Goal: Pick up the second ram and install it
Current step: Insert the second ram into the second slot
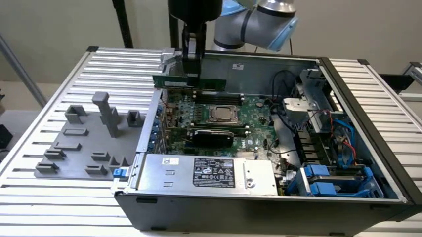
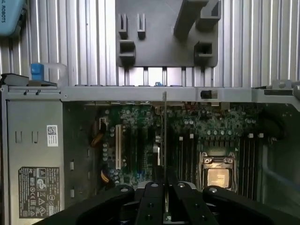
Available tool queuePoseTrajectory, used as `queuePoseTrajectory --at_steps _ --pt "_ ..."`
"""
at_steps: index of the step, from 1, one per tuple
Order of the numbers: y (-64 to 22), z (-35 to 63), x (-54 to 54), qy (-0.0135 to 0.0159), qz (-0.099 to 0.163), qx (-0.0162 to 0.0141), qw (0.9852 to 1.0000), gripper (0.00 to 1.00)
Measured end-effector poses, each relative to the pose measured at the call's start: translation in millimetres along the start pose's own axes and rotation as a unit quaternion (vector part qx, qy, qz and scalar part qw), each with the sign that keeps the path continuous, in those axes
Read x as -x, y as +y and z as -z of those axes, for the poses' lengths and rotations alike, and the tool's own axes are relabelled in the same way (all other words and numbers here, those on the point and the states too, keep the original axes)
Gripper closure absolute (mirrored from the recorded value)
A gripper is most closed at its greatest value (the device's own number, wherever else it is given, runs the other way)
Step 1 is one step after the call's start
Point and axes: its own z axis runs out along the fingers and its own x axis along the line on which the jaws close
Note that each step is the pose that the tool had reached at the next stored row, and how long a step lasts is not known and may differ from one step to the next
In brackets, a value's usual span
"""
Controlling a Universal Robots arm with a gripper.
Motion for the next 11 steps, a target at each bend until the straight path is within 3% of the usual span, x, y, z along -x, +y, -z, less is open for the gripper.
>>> queuePoseTrajectory --at_steps 11 --pt "-46.8 -19.3 25.0 0.0 0.0 0.0 1.0 1.0"
